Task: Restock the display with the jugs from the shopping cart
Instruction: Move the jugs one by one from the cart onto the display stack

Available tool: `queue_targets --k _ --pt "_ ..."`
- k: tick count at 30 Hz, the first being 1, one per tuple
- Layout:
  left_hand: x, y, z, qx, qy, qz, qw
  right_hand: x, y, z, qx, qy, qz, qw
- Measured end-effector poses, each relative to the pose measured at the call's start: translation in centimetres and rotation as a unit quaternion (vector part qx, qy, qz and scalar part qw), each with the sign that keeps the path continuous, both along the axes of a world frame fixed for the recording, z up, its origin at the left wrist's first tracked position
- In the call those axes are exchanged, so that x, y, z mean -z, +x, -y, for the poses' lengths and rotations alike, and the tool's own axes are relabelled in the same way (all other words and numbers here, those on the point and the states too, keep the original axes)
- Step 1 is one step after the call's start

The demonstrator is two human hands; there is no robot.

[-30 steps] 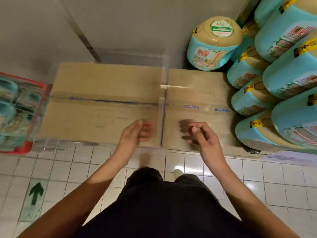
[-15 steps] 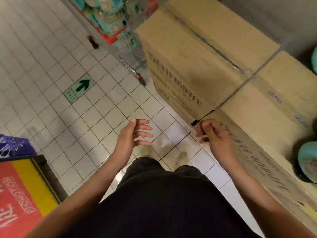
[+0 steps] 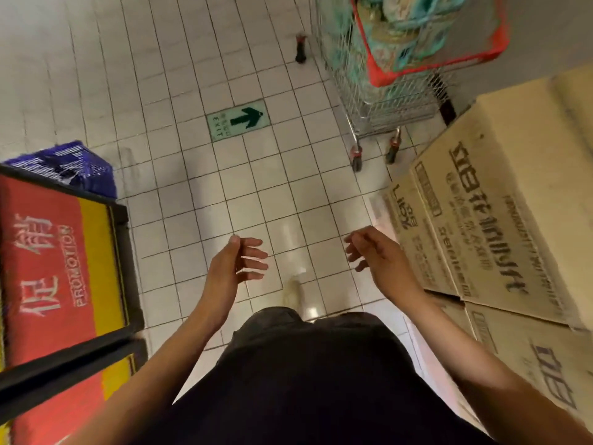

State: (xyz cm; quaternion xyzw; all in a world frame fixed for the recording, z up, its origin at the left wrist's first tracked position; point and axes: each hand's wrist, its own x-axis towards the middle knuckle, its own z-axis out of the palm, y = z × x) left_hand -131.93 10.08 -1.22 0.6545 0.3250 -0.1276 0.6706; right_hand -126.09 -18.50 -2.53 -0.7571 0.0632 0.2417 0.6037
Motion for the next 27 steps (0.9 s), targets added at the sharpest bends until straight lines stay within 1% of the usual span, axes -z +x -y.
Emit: queue_targets --k 4,9,11,16,18,22,27 --pt "0.0 6.7 -3.0 0.006 -0.004 -0.003 1.000 0.7 3.7 -3.5 0.021 -0.010 -0.021 1.000" --pt "0.0 17.6 -4.8 0.041 -0.038 0.054 0.997 0.9 9.8 -4.2 0.058 -0.025 -0.025 0.998" --pt "0.6 21.9 -5.2 0.063 -0.036 0.073 0.995 0.9 13.1 -4.3 0.067 -0.022 -0.033 0.997" --pt "1.6 32.0 -5.9 0.068 0.000 0.055 0.996 1.2 24.2 -5.2 0.079 -0.008 -0.020 0.997" --pt "1.1 35.0 -6.4 0.078 0.016 0.049 0.996 1.2 29.2 -6.2 0.061 -0.001 -0.020 0.998" --pt "-0.4 41.4 -8.7 0.065 0.029 0.048 0.996 0.6 39.9 -9.2 0.020 0.012 -0.016 1.000" --pt "-1.3 50.1 -13.0 0.047 0.053 0.045 0.997 -1.0 52.4 -13.2 -0.008 0.028 0.017 0.999"
